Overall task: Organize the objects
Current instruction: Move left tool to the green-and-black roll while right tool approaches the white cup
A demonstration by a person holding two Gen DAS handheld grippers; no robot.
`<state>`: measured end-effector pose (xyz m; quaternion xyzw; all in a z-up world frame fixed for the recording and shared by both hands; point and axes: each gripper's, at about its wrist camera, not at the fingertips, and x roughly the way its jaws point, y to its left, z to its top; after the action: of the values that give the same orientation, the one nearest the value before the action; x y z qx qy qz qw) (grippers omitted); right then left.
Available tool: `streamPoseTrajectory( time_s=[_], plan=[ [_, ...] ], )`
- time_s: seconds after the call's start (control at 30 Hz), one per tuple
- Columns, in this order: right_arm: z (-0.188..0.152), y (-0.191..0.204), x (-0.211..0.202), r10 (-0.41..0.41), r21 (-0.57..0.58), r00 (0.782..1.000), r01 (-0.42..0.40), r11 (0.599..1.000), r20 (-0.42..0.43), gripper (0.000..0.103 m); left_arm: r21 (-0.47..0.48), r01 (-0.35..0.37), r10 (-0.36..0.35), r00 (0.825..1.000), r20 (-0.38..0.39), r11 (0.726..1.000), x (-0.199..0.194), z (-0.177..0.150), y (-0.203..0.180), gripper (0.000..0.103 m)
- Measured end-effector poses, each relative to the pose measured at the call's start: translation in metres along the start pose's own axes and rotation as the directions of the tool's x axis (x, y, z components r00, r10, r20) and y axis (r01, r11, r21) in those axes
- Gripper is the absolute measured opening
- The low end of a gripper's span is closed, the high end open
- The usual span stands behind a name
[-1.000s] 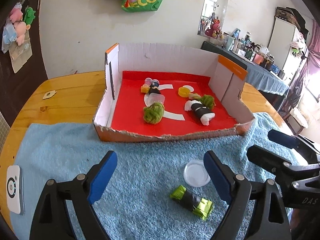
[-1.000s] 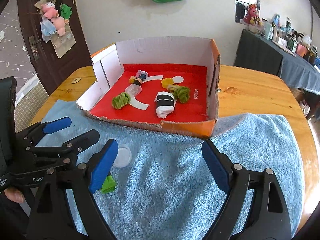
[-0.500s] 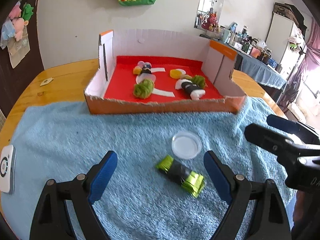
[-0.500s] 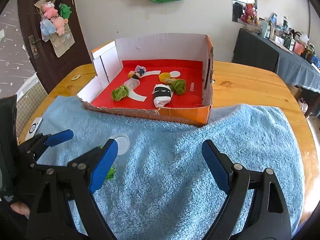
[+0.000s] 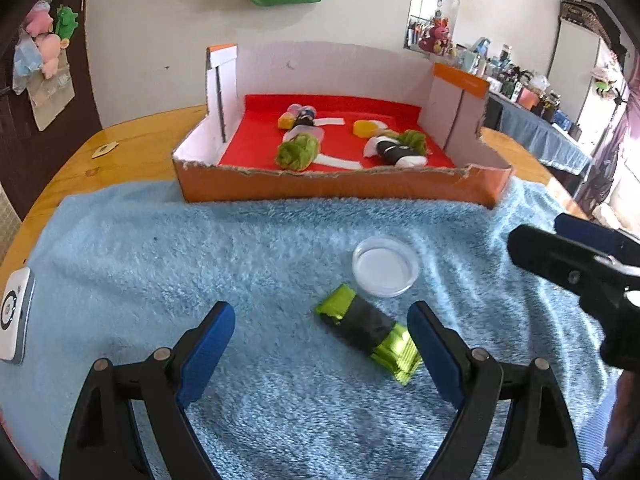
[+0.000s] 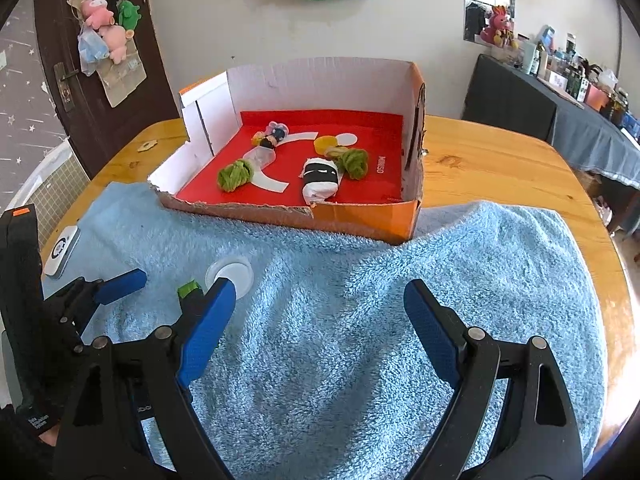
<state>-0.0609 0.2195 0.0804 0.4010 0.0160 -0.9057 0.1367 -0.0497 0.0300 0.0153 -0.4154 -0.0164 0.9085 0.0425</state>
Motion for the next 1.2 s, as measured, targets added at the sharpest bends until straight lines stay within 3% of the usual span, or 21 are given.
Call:
streamPoseTrajectory(
  time_s=[0.3, 0.57, 0.8, 1.2],
  plan=[
    [-0.001, 0.008, 0.015, 0.021, -0.023, 0.999, -0.022, 0.999, -0.029, 0.086, -0.047, -0.067, 0.067, 0.998, -0.001, 0.997, 0.000, 0.000, 0.031, 0.091],
    [0.000, 0.033, 0.037, 0.004, -0.109, 0.999, -0.009, 0.994, -0.049, 0.086, -0.028, -0.067, 0.067, 0.998, 0.011, 0.997, -0.004, -0.001, 0.046, 0.091],
    [-0.002, 0.039, 0.052, 0.020, -0.133, 0.997, -0.030, 0.991, -0.077, 0.086, -0.042, -0.042, 0.043, 0.999, 0.009, 0.998, -0.004, 0.001, 0.052, 0.081],
    [0.007, 0.043, 0.067, 0.153, -0.200, 0.982, -0.172, 0.965, -0.109, 0.085, -0.050, -0.005, 0.005, 1.000, 0.001, 0.999, -0.002, 0.002, 0.057, 0.079]
  ],
)
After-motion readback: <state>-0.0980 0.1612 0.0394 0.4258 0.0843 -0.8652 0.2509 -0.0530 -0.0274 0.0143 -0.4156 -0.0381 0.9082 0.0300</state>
